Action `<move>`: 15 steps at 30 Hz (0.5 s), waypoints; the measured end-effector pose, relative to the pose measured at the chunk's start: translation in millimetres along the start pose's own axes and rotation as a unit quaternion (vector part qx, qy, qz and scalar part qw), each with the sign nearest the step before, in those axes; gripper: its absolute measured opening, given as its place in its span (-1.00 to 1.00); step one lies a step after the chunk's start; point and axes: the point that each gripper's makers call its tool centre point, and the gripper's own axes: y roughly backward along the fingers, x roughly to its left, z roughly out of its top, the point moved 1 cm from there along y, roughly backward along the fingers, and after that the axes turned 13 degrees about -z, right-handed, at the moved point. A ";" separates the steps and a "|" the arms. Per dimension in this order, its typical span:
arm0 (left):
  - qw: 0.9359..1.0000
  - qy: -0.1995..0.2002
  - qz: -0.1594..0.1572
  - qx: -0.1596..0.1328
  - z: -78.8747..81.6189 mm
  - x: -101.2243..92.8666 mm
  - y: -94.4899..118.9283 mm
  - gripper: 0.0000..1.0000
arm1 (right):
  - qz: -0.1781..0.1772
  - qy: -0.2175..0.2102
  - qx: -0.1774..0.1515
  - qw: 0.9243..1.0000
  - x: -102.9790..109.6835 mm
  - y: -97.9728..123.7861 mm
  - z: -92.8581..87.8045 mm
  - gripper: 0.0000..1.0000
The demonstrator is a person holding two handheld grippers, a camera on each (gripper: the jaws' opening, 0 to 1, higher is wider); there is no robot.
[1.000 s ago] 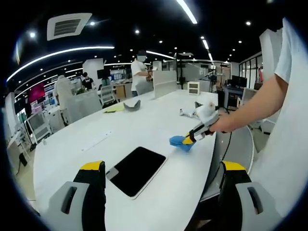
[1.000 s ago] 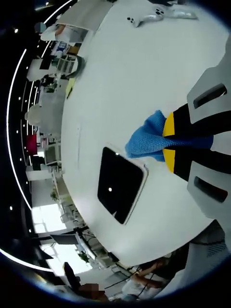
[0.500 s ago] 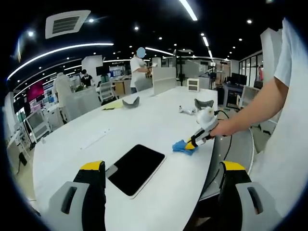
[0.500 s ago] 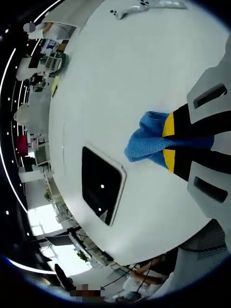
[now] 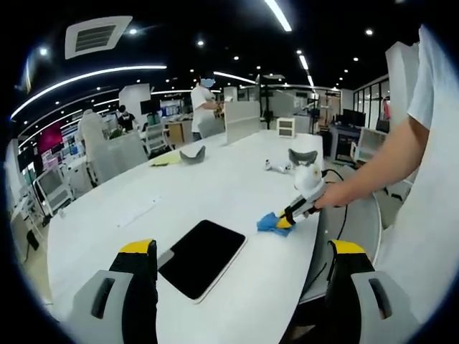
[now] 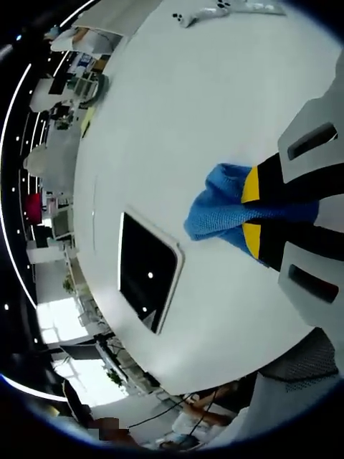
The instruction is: Wipe the mirror surface with the cleaning cloth until all visible marks leave the cleaned area.
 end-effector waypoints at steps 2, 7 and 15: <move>1.000 -0.001 0.001 -0.002 0.9 2.9 0.1 0.98 | 0.012 0.000 -0.001 1.000 3.5 0.8 -0.2 -0.81; 1.000 -0.002 -0.005 -0.001 2.2 6.8 -2.3 0.98 | 0.019 0.026 -0.005 0.999 15.2 4.1 -1.5 -0.57; 1.000 0.000 0.000 -0.013 6.9 19.4 3.1 0.98 | 0.012 0.043 -0.015 0.999 19.4 4.7 -2.0 -0.43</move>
